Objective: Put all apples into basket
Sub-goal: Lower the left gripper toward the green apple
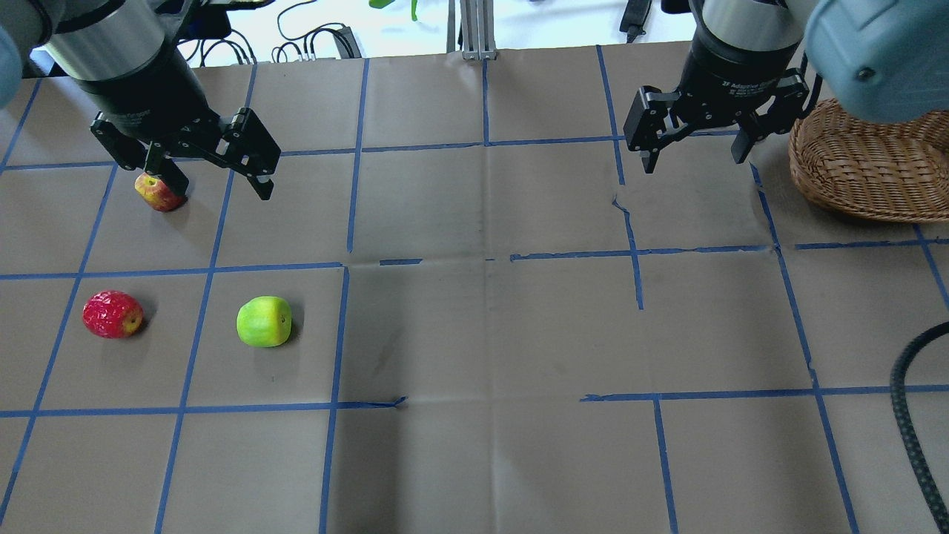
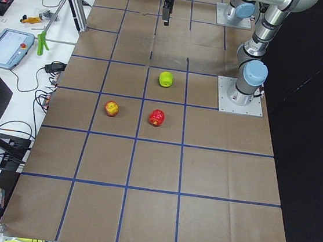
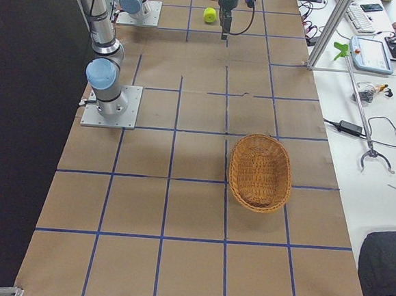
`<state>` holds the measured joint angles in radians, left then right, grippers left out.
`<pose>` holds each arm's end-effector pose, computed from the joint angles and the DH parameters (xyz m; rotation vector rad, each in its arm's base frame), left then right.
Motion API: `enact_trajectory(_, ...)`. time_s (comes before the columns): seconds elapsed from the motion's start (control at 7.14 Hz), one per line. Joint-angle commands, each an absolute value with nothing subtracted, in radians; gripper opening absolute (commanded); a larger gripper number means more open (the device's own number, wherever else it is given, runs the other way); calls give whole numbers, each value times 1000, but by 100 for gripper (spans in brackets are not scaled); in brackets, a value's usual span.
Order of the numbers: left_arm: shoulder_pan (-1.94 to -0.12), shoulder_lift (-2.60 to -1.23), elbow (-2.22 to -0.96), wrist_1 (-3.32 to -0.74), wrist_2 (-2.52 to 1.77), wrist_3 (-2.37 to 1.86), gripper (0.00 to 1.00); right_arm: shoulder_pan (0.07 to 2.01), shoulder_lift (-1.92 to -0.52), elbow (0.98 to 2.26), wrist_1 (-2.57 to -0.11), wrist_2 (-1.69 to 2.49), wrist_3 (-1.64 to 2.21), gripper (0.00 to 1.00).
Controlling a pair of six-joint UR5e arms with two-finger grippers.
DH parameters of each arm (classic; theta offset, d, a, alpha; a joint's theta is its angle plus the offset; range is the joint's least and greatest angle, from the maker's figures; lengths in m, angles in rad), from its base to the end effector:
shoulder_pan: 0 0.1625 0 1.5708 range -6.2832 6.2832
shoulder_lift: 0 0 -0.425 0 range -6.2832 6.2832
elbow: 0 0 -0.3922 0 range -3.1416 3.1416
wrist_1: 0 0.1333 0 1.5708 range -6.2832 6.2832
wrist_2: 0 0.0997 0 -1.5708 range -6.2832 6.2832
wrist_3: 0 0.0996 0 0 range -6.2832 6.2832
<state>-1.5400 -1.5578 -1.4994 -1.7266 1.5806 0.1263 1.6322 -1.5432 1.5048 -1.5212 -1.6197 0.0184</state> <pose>-0.1176 -0.4815 0.5141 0.1502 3.1318 0.1129 0.1590 -0.4934 0.5018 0.0669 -3.0915 -0.0143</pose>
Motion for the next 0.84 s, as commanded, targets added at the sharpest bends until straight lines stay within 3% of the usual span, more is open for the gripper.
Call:
enact_trajectory(0.0,-1542,-1554,-1508,-1723,1572,111,98,1632,-1543,1505,-1522,-1620,18,100)
enact_trajectory(0.42,-1493,-1580,-1534,-1715,1572,127,99,1632,-1543,1506,-1522,-1618,18,100)
enact_trajectory(0.56,-1435,-1588,-1630,-1682,1571,133,98,1632,-1543,1506,-1522,-1618,18,100)
enact_trajectory(0.7,-1383,-1589,-1787,-1458,1578,167,98,1632,-1542,1505,-1523,-1617,18,100)
